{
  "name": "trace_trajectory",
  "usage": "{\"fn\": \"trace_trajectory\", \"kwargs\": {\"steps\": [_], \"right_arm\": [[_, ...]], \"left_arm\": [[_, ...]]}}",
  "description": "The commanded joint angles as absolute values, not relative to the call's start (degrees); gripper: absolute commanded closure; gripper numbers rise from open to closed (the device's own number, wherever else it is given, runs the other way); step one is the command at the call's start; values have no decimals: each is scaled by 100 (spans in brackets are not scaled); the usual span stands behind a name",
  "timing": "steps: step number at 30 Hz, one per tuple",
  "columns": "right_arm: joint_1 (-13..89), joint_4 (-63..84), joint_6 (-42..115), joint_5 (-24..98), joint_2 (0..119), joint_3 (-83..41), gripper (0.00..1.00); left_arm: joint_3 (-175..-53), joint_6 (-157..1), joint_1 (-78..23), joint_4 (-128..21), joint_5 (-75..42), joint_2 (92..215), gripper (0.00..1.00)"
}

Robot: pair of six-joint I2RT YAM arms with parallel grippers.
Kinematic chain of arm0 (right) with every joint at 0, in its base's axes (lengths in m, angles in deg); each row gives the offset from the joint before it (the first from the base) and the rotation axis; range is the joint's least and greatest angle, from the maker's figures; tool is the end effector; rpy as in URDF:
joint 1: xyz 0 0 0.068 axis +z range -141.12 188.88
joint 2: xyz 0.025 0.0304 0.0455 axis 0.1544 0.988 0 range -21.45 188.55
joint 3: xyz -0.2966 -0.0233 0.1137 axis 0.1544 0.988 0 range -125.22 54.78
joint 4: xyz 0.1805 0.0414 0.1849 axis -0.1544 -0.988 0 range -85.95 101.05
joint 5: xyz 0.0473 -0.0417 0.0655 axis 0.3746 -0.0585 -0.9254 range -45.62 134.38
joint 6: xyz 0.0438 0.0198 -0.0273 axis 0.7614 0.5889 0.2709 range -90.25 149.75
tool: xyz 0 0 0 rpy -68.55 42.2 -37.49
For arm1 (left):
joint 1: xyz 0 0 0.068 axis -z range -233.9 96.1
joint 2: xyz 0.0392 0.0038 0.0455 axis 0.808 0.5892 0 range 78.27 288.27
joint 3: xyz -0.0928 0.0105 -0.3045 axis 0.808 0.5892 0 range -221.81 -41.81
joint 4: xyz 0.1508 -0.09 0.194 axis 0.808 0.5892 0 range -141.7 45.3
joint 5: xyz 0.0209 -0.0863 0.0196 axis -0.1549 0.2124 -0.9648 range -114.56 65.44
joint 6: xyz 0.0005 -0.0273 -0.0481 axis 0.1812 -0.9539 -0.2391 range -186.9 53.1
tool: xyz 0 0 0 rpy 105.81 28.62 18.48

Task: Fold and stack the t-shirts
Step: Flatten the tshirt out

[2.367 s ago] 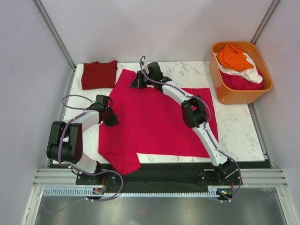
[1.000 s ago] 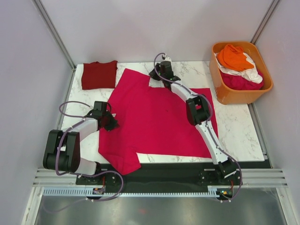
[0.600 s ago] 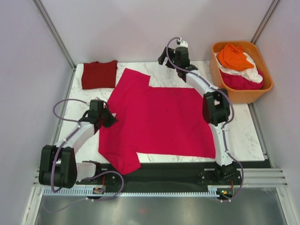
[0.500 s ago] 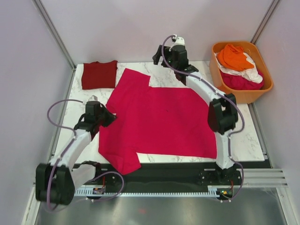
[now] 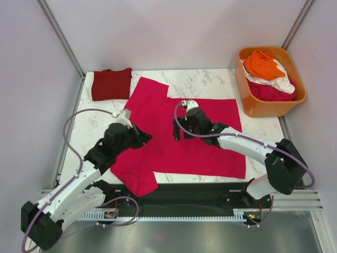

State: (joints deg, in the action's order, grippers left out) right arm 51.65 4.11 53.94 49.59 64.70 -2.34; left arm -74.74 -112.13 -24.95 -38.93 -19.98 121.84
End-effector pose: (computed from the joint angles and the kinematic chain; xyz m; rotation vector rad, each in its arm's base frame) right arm 0.2467 0.2235 0.2917 -0.3119 2.2295 0.5476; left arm 0.1290 -0.0748 0.2971 -0.2422 2.0826 -0.8970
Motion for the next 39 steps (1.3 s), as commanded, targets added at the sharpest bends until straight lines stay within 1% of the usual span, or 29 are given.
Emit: {"fn": "trace_trajectory", "kwargs": {"steps": [1,2,3,4,5,7,8,9,10,11,13,14,15,16,17,18,19,20,21,22,23,24,25,28,31,35,39], "right_arm": [[5485,-386,5357,5440,5818,3,2],[5502,-519,5331,5527,5774,29,2],[5511,-651,5322,5641,5661,47,2],[5511,-835,5313,5790,5572,108,2],[5511,-881,5313,6114,5458,152,2],[5511,-994,5173,6370,5081,214,2],[5494,-1074,5164,6563,4836,196,2],[5407,-1144,5207,6617,4703,153,2],[5336,-1397,5382,6801,4571,126,2],[5231,-1556,5601,7003,4430,135,2],[4635,-1899,6094,7092,3869,310,2],[4354,-2014,6287,7110,3640,415,2],[3716,-2224,6437,7101,3142,660,2],[3414,-2339,6795,7127,2893,784,2],[3167,-2436,6938,7119,2430,898,2],[2756,-2602,7052,7049,2260,1108,2],[2569,-2743,7367,6814,2128,1171,2],[2384,-2901,7474,6620,2048,1224,7],[2069,-3224,7623,6444,2073,1294,9],[1935,-3367,7747,6042,2117,1347,9],[1838,-3464,7913,5838,2231,1417,8],[1698,-3526,7984,5627,2275,1609,4],[1671,-3518,8037,5433,2284,1707,2],[1671,-3185,8091,5422,2214,1840,2],[1671,-2868,7863,5545,2371,1533,2],[1679,-2736,7336,5643,3143,971,2],[1671,-2306,7010,5432,3541,943,2]], "left_arm": [[-7801,-11339,-1633,-3887,-2025,13001,98],[-8185,-14855,-1333,1534,-4470,13265,1],[-8424,-14890,-1051,1588,-4495,13616,0],[-8705,-14890,-648,1588,-4495,14220,0],[-9325,-14890,-531,1588,-4495,14565,0],[-9970,-14890,-372,1588,-4495,15154,0],[-10513,-14890,-363,1588,-4495,15227,0],[-10762,-14890,-354,1588,-4495,15263,0],[-10990,-13898,-380,2076,-6087,15219,0],[-11393,-13575,-389,1924,-6286,15193,0],[-11747,-12698,-538,1747,-6349,15140,0],[-11983,-12519,-626,1720,-6332,15114,0],[-12029,-12360,-748,1694,-6262,15053,0],[-12012,-12211,-993,1642,-6149,15000,0],[-11829,-12088,-1152,1641,-6147,14782,0],[-11662,-12086,-1493,1641,-6147,14666,0],[-11460,-11730,-1697,1258,-5503,14482,4],[-11041,-11752,-1916,1028,-4427,14141,7],[-10784,-11822,-2197,1035,-4120,13903,12],[-10512,-12031,-2252,1026,-3839,13674,12],[-9918,-12164,-2261,1026,-3505,13455,13],[-9607,-12270,-2261,1035,-3354,13000,11],[-9082,-12419,-2270,1035,-3274,12856,11],[-8289,-12648,-2270,973,-2914,12731,11],[-7760,-12649,-2270,938,-2781,12662,11],[-7346,-12649,-2270,938,-2781,12433,11],[-6959,-12649,-2261,938,-2781,12406,11]]}}
